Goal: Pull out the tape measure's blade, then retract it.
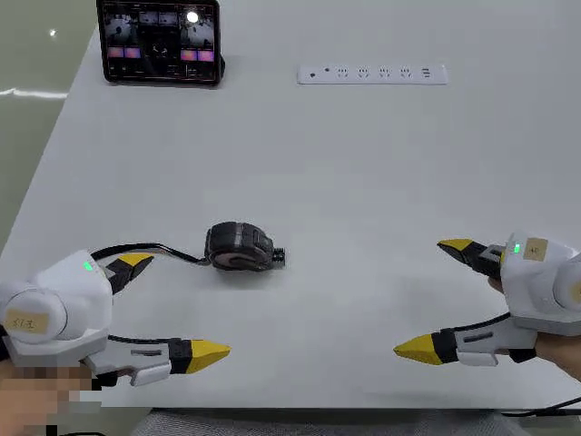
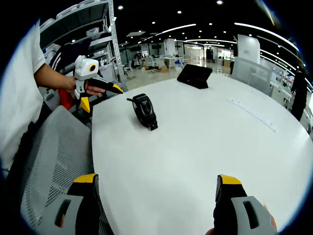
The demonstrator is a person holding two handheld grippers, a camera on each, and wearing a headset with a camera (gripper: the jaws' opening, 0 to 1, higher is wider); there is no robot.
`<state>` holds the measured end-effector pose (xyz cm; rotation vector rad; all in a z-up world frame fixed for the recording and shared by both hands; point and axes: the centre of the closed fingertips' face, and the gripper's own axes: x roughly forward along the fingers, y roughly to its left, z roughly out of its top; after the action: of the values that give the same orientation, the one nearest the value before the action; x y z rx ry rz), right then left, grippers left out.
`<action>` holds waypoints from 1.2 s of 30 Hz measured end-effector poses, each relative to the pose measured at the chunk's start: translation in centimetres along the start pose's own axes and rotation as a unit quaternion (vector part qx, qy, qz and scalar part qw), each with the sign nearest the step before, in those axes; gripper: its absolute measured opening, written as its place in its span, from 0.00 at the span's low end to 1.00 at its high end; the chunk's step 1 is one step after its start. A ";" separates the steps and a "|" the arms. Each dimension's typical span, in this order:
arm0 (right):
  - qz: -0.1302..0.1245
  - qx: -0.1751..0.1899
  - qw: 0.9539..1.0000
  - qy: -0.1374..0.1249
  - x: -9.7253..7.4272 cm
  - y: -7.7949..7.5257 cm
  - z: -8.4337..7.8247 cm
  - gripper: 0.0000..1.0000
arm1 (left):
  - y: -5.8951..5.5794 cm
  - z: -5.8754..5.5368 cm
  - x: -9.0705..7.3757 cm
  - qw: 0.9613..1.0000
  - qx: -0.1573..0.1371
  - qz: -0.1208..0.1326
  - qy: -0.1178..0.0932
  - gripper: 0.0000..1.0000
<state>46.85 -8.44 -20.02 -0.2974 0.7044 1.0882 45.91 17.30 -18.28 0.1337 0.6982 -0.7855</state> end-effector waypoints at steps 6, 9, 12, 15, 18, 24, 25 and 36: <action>-0.006 0.007 1.000 0.001 -1.1 0.1 -0.6 0.99 | -0.1 -0.2 -0.4 1.000 -0.002 -0.006 0.002 0.99; -0.009 0.011 1.000 0.001 -1.5 0.4 -0.7 0.99 | 0.0 -0.3 -0.6 1.000 0.001 -0.006 0.004 0.99; -0.014 0.014 1.000 0.000 -2.1 0.4 -0.8 0.99 | -0.2 -0.3 -1.0 1.000 0.000 -0.015 0.003 0.99; -0.018 0.025 1.000 -0.006 -2.6 0.2 -0.9 0.99 | -0.2 -0.2 -1.0 1.000 0.000 -0.014 0.002 0.99; -0.022 0.029 0.999 -0.007 -3.0 0.1 -1.2 0.99 | -0.2 -0.2 -1.1 1.000 0.001 -0.016 0.002 0.99; -0.030 0.038 0.999 -0.012 -3.8 -0.2 -1.6 0.99 | -0.3 -0.1 -1.3 1.000 0.001 -0.018 0.002 0.99; -0.030 0.038 0.999 -0.012 -3.9 -0.3 -1.7 0.99 | -0.3 -0.1 -1.3 1.000 -0.001 -0.017 0.000 0.99; -0.037 0.048 0.998 -0.014 -4.0 -0.2 -2.1 0.99 | -0.3 -0.1 -1.3 1.000 0.000 -0.017 0.001 0.99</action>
<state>45.16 -12.51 -18.95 -0.2235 0.7124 0.9843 44.93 17.91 -17.51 0.1235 0.7028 -0.8176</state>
